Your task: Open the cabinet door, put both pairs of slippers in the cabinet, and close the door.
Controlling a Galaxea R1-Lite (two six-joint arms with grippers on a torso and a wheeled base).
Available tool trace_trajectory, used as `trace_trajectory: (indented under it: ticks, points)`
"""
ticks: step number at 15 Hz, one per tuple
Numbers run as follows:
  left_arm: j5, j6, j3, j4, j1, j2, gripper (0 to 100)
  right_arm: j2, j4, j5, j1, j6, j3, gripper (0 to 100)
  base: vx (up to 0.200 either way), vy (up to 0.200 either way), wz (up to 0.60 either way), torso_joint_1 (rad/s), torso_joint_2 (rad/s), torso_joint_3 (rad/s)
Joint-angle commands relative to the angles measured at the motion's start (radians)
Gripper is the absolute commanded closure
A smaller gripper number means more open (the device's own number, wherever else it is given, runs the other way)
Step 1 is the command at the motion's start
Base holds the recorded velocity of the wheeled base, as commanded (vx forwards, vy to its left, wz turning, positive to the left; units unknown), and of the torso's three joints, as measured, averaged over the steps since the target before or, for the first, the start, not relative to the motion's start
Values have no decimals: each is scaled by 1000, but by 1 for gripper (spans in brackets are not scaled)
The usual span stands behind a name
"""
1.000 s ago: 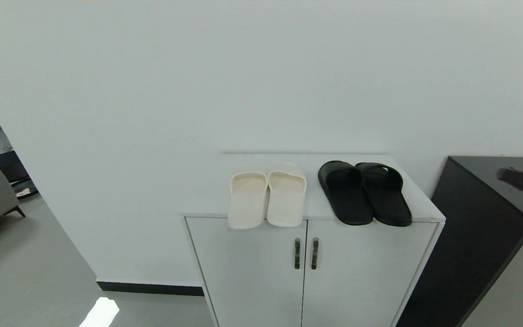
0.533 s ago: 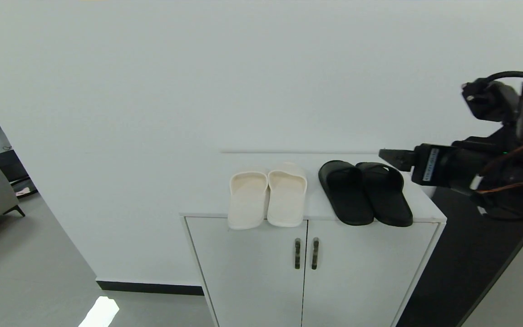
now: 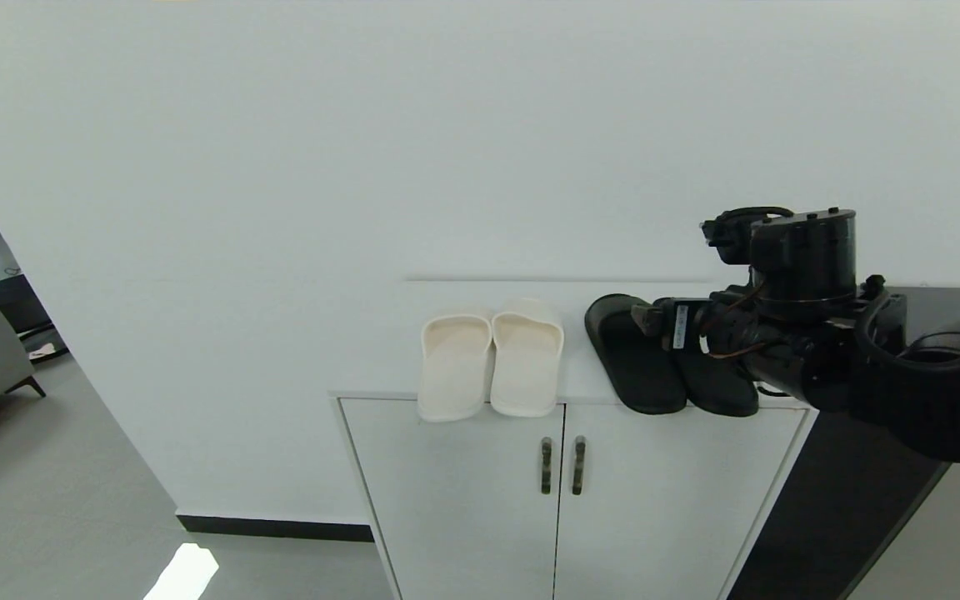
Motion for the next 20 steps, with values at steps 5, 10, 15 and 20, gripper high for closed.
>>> trace_trajectory:
  ticks: [5,10,15,20]
  points:
    - [0,-3,0,-2,0,0,100,105,-44,29,-53,-27,-10,0,0,0,0,0,0,0]
    - [0,-15,0,-2,0,0,100,151,-76,29,-81,-35,-22,0,0,0,0,0,0,0]
    - [2,-17,0,-2,0,0,100,246,-114,29,-87,-42,-98,0,0,0,0,0,0,0]
    - [2,-17,0,-2,0,0,100,323,-111,45,-122,-76,-187,0,0,0,0,0,0,0]
